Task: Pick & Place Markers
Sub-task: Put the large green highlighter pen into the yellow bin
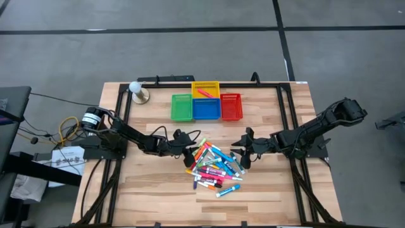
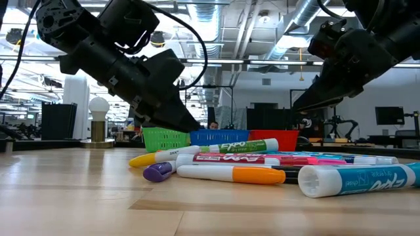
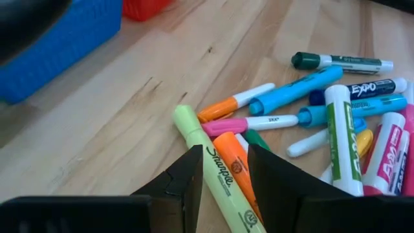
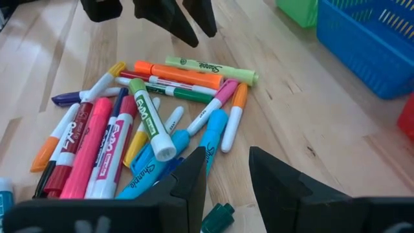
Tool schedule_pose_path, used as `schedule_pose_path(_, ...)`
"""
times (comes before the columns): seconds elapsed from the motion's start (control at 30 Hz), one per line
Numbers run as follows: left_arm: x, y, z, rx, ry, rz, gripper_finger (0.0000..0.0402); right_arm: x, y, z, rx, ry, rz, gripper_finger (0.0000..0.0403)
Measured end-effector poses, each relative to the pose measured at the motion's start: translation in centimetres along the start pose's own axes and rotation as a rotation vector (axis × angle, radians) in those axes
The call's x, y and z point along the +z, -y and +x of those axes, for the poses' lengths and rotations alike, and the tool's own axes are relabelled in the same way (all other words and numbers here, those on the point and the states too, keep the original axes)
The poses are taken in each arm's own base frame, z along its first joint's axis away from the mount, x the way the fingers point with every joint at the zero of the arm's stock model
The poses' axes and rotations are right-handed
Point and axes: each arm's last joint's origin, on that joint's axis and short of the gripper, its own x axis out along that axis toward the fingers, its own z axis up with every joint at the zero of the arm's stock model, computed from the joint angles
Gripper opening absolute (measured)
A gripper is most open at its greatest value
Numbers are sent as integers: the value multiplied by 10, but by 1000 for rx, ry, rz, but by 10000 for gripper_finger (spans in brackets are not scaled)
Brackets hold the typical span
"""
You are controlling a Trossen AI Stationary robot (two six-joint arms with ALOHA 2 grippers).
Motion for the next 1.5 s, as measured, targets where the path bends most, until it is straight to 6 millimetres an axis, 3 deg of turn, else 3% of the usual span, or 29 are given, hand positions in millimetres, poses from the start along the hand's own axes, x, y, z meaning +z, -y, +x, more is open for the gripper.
schedule_pose_path(0.6, -30, -4, 22, 44, -62, -15, 122, 0, 0, 0, 0, 0, 0, 107)
schedule_pose_path(1.07, -33, -5, 24, 57, -67, -5, 121, 0, 0, 0, 0, 0, 0, 107)
schedule_pose_path(1.37, -33, -6, 24, 72, -66, -3, 74, 0, 0, 0, 1, -1, 0, 107)
schedule_pose_path(1.5, -33, -6, 24, 77, -64, -2, 75, 0, 0, 0, 0, -1, 0, 107)
